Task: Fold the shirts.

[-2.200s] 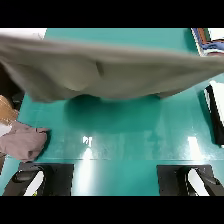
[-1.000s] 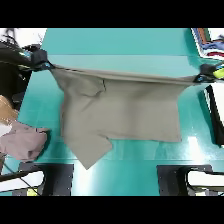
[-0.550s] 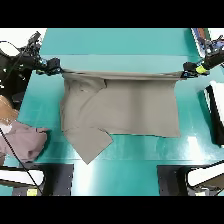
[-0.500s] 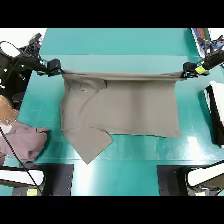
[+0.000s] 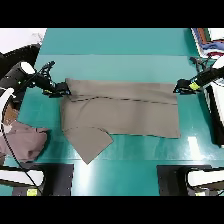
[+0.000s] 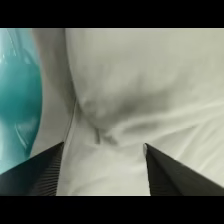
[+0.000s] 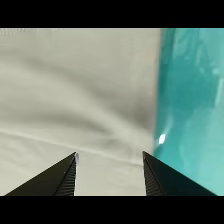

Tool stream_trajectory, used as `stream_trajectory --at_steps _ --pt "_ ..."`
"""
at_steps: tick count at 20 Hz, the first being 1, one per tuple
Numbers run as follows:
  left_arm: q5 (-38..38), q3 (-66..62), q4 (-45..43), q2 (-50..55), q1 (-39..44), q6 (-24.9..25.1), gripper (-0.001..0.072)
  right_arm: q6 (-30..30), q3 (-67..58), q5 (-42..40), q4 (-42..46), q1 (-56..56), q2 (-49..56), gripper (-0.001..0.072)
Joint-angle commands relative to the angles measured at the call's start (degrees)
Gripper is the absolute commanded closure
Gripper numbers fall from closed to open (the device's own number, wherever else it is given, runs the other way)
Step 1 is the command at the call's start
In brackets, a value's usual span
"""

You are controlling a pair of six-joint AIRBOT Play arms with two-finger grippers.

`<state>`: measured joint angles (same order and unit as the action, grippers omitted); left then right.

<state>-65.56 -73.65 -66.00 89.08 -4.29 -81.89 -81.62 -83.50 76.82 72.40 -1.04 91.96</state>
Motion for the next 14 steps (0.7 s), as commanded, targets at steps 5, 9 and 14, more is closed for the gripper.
stream_trajectory --at_steps 5,9,14 --pt "-3.7 16.3 -5.4 -18.3 -1.2 -2.1 0.0119 3.8 9.2 5.9 -4.0 -5.7 -10.6 0.0261" --pt "-4.1 37.4 -1.9 -34.1 -1.2 -3.7 0.0119 7.3 20.3 3.9 -11.8 -9.6 -20.5 0.0261" --pt "-3.3 49.7 7.5 -42.2 -1.1 -4.7 0.0119 8.7 26.0 1.0 -15.4 -10.7 -26.9 0.0262"
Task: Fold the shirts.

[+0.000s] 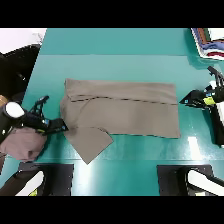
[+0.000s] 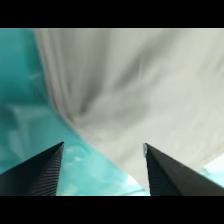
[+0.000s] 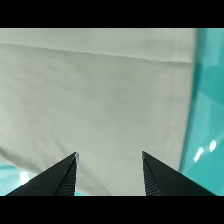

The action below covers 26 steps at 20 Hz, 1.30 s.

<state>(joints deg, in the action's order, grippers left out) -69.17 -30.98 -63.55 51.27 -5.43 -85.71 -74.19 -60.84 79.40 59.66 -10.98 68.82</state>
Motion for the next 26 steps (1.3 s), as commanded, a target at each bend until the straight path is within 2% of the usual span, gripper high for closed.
stream_trajectory --at_steps 1,8,9,10,12,13,16,20,24,26 --pt "0.7 8.1 5.4 -4.4 0.0 -0.9 0.0119 1.2 3.6 -1.6 -2.7 -0.5 -4.2 0.0262" --pt "7.8 12.1 10.3 -4.4 0.1 -0.9 0.012 1.2 3.7 -1.6 -2.8 -0.2 -4.4 0.0262" --pt "8.4 12.2 11.1 -4.4 0.1 -0.9 0.0167 1.2 3.7 -1.7 -2.8 -0.2 -4.4 0.0262" --pt "8.8 12.2 12.1 -4.4 0.1 -0.8 0.0321 1.2 3.7 -1.7 -2.8 -0.2 -4.4 0.0262" --pt "10.4 12.2 13.4 -4.4 0.1 0.0 0.0518 1.2 3.7 -1.4 -2.7 -0.2 -4.4 0.0262" --pt "10.7 11.9 13.9 -4.4 0.1 1.1 0.0689 1.2 3.7 -0.9 -2.6 -0.2 -4.4 0.0262" --pt "7.8 8.9 13.7 -4.4 0.1 1.7 0.0686 1.2 4.4 1.9 2.1 -2.8 -4.5 0.0262" --pt "5.2 5.0 12.5 -4.4 0.1 2.2 0.0686 -0.9 14.5 5.0 10.7 -10.0 -4.4 0.0262" --pt "5.2 4.3 12.5 -4.4 0.1 3.2 0.0686 -0.8 23.5 1.0 10.2 -13.6 -4.0 0.0262" --pt "5.2 4.3 12.5 -4.4 0.1 3.3 0.0685 -0.7 24.8 0.2 5.7 -12.9 -1.9 0.0263"
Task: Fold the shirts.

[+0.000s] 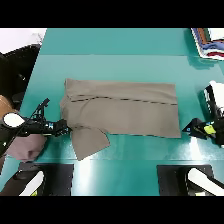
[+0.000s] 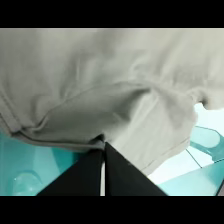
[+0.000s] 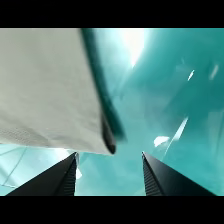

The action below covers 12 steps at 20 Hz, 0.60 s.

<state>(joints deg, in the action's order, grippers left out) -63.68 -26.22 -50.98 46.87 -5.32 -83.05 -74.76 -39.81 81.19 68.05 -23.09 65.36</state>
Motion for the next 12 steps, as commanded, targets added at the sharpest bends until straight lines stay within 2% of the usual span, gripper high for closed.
stream_trajectory --at_steps 1,3,4,6,8,12 --pt "-0.3 -0.4 -0.1 0.0 0.0 0.8 0.0685 0.0 3.8 -2.3 -4.0 0.0 2.6 0.0264" --pt "-0.4 -0.5 -0.1 0.0 0.0 1.0 0.0685 -0.1 3.3 -4.0 -4.6 3.1 4.5 0.0345" --pt "-0.5 -0.5 -0.2 0.0 0.0 1.6 0.0685 -0.1 2.7 -4.5 -4.6 4.8 5.3 0.0348" --pt "-2.6 -0.5 -1.1 0.0 0.0 3.0 0.0686 -0.1 1.0 -4.5 -3.8 8.3 5.9 0.0534" --pt "-8.3 -1.8 -5.3 0.0 0.0 3.0 0.0686 -0.1 -1.0 -3.1 -1.7 10.8 4.3 0.068" --pt "-17.5 -3.8 -10.6 -6.1 0.0 1.1 0.0687 -0.2 -2.3 4.9 7.4 11.6 -5.0 0.0697"
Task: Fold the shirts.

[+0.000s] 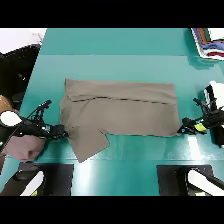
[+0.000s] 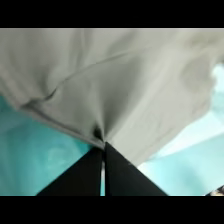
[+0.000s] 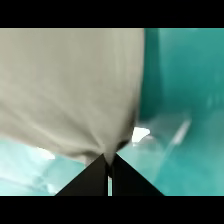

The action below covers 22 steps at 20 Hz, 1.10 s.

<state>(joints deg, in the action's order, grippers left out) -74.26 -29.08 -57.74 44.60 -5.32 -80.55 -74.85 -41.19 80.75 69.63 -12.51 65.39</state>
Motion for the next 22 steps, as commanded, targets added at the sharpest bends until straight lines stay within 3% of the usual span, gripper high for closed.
stream_trajectory --at_steps 1,4,7,12,19,22 --pt "-8.6 -1.0 -3.6 -6.9 0.0 -3.4 0.0686 -0.1 -1.0 8.2 7.3 0.3 -8.2 0.0697" --pt "-15.4 -2.7 1.2 -13.0 0.0 -8.0 0.0686 -0.1 -1.2 11.4 10.0 -2.0 -17.0 0.0697" --pt "-11.1 -7.8 2.6 -12.3 0.0 -7.9 0.0686 -0.1 -4.4 9.6 9.4 -1.4 -18.4 0.0699" --pt "8.4 -13.7 2.5 -2.5 0.0 -0.6 0.0686 -0.4 -16.1 3.4 9.5 6.7 -5.1 0.0698" --pt "19.1 -25.6 6.4 25.4 0.0 7.6 0.0684 -1.2 -33.9 -1.1 9.4 12.2 16.9 0.0697" --pt "20.9 -30.6 8.7 33.7 0.0 9.2 0.0684 -1.2 -38.9 -1.6 3.7 11.5 23.4 0.0697"
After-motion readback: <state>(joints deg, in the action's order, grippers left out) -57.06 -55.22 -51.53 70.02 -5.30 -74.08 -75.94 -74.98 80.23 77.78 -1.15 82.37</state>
